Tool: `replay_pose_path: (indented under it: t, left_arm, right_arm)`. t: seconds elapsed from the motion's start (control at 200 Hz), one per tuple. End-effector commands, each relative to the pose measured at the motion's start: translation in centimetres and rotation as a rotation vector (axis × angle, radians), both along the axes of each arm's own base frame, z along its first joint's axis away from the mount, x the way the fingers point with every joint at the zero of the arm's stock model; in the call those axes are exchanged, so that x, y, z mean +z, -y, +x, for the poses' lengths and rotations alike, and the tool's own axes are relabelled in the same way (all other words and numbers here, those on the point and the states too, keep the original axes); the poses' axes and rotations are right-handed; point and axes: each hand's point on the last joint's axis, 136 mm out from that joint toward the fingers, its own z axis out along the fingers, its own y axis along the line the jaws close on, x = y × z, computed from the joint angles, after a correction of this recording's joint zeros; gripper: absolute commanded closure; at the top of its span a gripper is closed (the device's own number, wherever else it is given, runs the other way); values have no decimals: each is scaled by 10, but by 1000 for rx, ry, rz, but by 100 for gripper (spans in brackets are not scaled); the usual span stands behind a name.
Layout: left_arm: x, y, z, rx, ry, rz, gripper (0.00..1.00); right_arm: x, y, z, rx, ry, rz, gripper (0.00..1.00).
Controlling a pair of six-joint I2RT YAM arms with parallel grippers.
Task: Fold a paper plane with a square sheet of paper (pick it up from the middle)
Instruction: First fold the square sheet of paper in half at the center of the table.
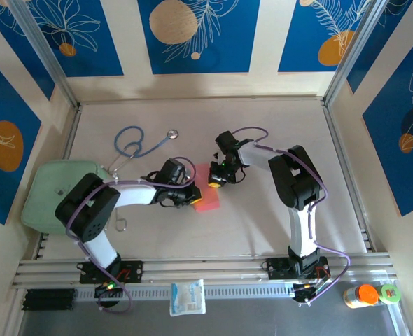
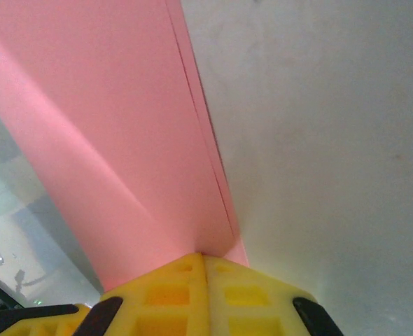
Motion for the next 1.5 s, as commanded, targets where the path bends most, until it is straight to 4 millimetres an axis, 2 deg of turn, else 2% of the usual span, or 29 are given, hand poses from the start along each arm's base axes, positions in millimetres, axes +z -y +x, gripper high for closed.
replay_pose_path:
  t: [0.0,0.35,0.46,0.545,0.625,0.705,0.78,0.88,1.01,1.206,1.346,1.496]
  left_arm:
    - [-8,0,-13,-46,-41,17,93]
    - [-44,-32,-54,-53,-141,117,93]
    - [-40,-39,-64,-55,-151,124,93]
    - [-16,-33,-54,-61,-87,90,92]
    - [11,-22,-35,-71,7,64,92]
    - [28,-16,-14,-66,87,66,92]
    - [29,-15,4,-52,117,87,92]
    - [19,-11,20,-52,105,104,93]
    - [2,-6,25,-69,72,107,93]
    - [-31,-17,2,-81,-23,139,94]
    - [-49,-33,-28,-98,-100,157,94]
    - [-59,-51,-61,-131,-166,187,94]
  right_arm:
    - [-79,82,-33,-76,-136,-384,94]
    - [-82,86,-33,-88,-139,-395,95]
    - [-82,88,-33,-93,-140,-396,95]
    - [-81,90,-32,-95,-139,-397,95]
    - [-81,90,-32,-95,-138,-398,95]
    - [-82,90,-33,-97,-139,-398,95]
    - [-83,91,-33,-99,-141,-396,95]
    - [-83,90,-33,-99,-143,-393,95]
    - [-83,91,-34,-100,-145,-393,95]
    - [-85,92,-34,-103,-148,-394,95]
    - [-87,93,-35,-107,-153,-396,95]
    - [-90,95,-35,-116,-163,-400,95]
